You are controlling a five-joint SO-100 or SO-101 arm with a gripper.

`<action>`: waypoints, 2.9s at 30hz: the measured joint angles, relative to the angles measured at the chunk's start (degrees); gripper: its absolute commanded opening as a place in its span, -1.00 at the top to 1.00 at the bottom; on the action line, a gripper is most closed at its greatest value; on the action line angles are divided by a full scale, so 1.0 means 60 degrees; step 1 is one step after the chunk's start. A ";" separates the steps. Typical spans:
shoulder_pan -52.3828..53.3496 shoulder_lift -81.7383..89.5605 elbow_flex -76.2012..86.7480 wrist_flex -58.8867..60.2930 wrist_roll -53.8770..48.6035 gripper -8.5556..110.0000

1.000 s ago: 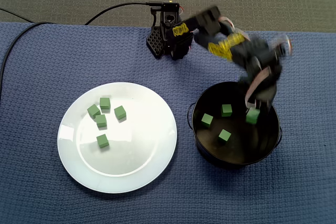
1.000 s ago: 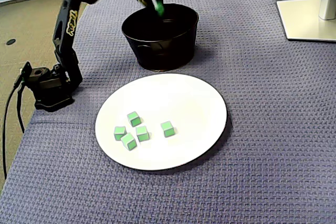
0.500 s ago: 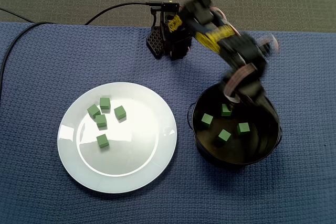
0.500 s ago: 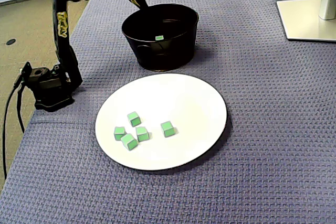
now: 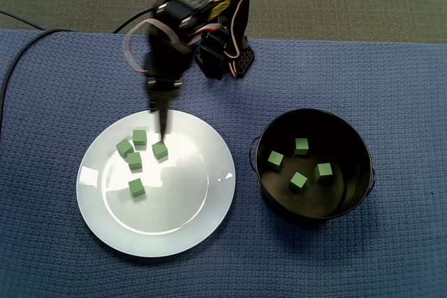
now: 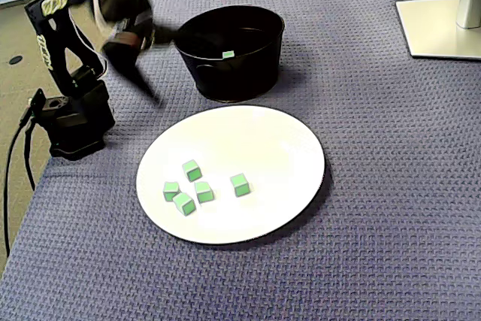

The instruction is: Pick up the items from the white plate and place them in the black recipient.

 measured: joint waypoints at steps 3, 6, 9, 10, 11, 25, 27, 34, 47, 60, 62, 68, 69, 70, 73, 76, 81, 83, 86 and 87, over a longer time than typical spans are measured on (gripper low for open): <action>0.1055 0.0000 0.1099 -0.0586 -0.0161 -0.10; 0.1802 0.0000 0.1538 -0.0747 0.0059 -0.07; 0.2183 -0.0161 0.1787 -0.0864 0.0322 -0.04; 0.2183 -0.0264 0.1919 -0.0937 0.0381 -0.04; 0.2153 -0.0366 0.2051 -0.1011 0.0439 -0.02; 0.0015 -0.2344 0.2681 -0.2109 0.0674 0.10; -0.0220 -0.2446 0.2769 -0.2329 0.0674 0.10; -0.0220 -0.2681 0.3354 -0.3428 0.0293 0.18; -0.0308 -0.2695 0.4014 -0.4688 -0.0059 0.41; -0.0308 -0.2739 0.4277 -0.4922 -0.0190 0.68; -0.0308 -0.2739 0.4321 -0.4922 -0.0190 0.76; -0.0308 -0.2739 0.4395 -0.4922 -0.0190 0.86; -0.0308 -0.2739 0.4395 -0.4922 -0.0190 0.86; -0.0308 -0.2739 0.4395 -0.4922 -0.0190 0.86; -0.0308 -0.2607 0.4395 -0.4922 -0.0117 0.86; -0.0161 -0.2256 0.3955 -0.4263 0.0015 0.86; 0.0000 -0.1055 0.1641 -0.2241 0.0835 0.86; -0.0249 -0.0542 0.0337 -0.1406 0.1304 0.86; -0.1113 -0.0015 -0.1890 -0.0176 0.2109 0.86; -0.1567 0.0088 -0.2651 0.0205 0.2388 0.86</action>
